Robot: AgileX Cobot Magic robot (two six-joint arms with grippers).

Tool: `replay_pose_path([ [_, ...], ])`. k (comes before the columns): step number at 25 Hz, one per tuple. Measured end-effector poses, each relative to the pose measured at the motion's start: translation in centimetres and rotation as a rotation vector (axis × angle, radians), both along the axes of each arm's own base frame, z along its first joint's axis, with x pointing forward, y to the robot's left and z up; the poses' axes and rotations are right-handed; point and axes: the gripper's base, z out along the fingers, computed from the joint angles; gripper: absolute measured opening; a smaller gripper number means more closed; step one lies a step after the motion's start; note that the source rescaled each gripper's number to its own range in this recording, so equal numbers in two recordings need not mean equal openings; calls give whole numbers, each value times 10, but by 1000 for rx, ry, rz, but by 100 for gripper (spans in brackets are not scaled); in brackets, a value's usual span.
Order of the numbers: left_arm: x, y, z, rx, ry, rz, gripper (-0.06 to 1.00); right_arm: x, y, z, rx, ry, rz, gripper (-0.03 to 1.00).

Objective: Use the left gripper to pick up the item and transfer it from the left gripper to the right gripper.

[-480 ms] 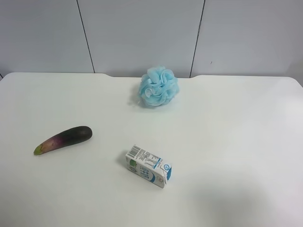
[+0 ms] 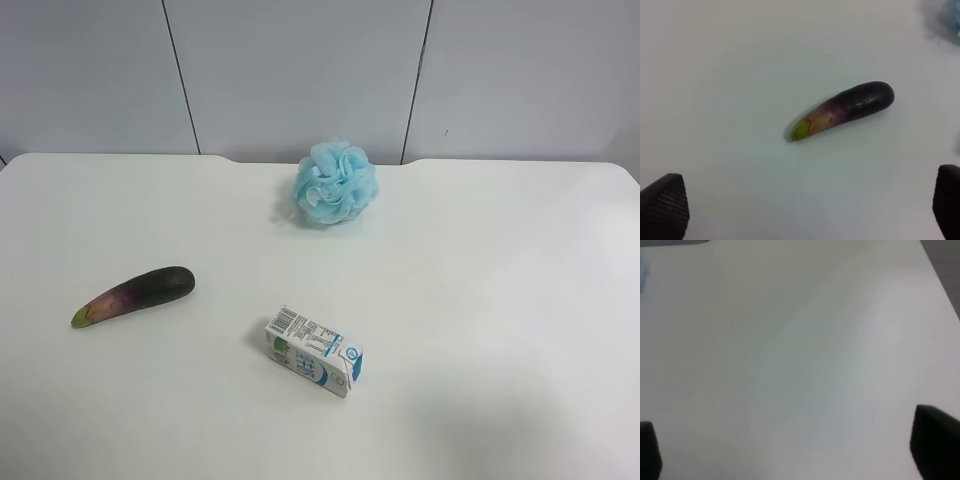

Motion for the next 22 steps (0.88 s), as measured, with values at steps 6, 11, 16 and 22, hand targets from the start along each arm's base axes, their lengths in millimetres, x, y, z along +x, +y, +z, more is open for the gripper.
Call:
replay_pose_path([
  [6,0,0,0,0,0,0,100,0,0,0,0,0,0,100],
  [11,0,0,0,-3,0,-2,100,0,0,0,0,0,0,100],
  [16,7,-2,6,-18,55,-14,100,0,0,0,0,0,0,100],
  [22,44,-1,53,91,231,-98,100,0,0,0,0,0,0,100],
])
